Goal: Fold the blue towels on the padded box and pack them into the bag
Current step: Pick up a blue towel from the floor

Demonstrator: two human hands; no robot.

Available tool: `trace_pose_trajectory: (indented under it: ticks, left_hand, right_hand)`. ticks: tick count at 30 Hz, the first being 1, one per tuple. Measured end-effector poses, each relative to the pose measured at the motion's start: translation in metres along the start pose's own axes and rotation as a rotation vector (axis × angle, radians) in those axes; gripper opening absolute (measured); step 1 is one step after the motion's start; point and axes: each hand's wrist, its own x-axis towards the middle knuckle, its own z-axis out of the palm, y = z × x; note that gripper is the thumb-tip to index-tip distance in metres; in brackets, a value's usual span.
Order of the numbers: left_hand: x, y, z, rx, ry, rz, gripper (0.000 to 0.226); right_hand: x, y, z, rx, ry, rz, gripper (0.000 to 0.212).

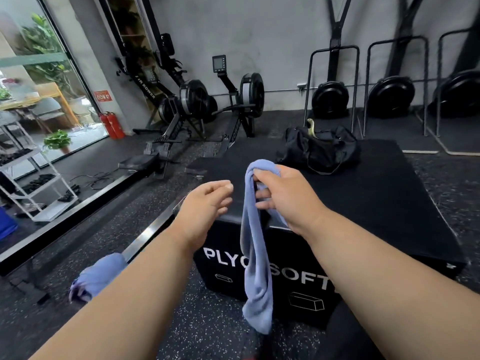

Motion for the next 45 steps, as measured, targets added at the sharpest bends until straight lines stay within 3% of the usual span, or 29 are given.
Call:
trace_pose_trajectory:
  ticks: [5,9,13,20,26,29,33,35,37,41,45]
  left_hand:
    - [-0.036,-0.031,0.036,0.257,-0.009,0.182,0.021]
    - [-0.045,-0.046,0.062,0.327,0.127,0.139,0.023]
    - [-0.036,-0.044,0.065,0.387,0.264,0.114,0.021]
    - [-0.028,-0.046,0.068,0.354,0.145,0.104,0.022]
    - [-0.024,-0.051,0.056,0.429,0.244,0.116,0.019]
    - [-0.02,-0.045,0.039,0.368,0.231,0.09,0.018]
    - [-0.014,-0.01,0.026,-0.022,0.052,-0.021,0.017]
    - [-0.005,0.014,0.016,-0.154,0.035,-0.042,0.012]
    - [0.002,0.04,0.003,-0.251,0.007,-0.069,0.037]
    - [0.007,0.081,-0.018,-0.34,-0.062,-0.091,0.042]
    - [0.004,0.105,-0.027,-0.404,-0.142,-0.042,0.019]
  right_hand:
    - [0.004,0.002,-0.003,-0.053,-0.003,0.047,0.02]
    - [0.004,0.003,-0.003,-0.157,0.012,0.043,0.032]
    - [0.003,-0.002,-0.009,-0.21,0.035,0.03,0.028]
    - [0.004,-0.011,-0.013,-0.213,0.021,0.016,0.037]
    - [0.011,-0.017,-0.018,-0.249,0.003,-0.007,0.033]
    - [0.018,-0.016,-0.026,-0.298,0.006,-0.005,0.035]
    - [0.027,-0.006,-0.033,-0.35,-0.059,0.031,0.042]
    - [0.026,0.007,-0.033,-0.336,-0.069,0.038,0.052]
    - [0.02,0.02,-0.034,-0.335,-0.043,0.077,0.063]
    - [-0.002,0.051,-0.038,-0.32,0.001,0.157,0.042]
    - [-0.023,0.07,-0.029,-0.31,-0.003,0.212,0.024]
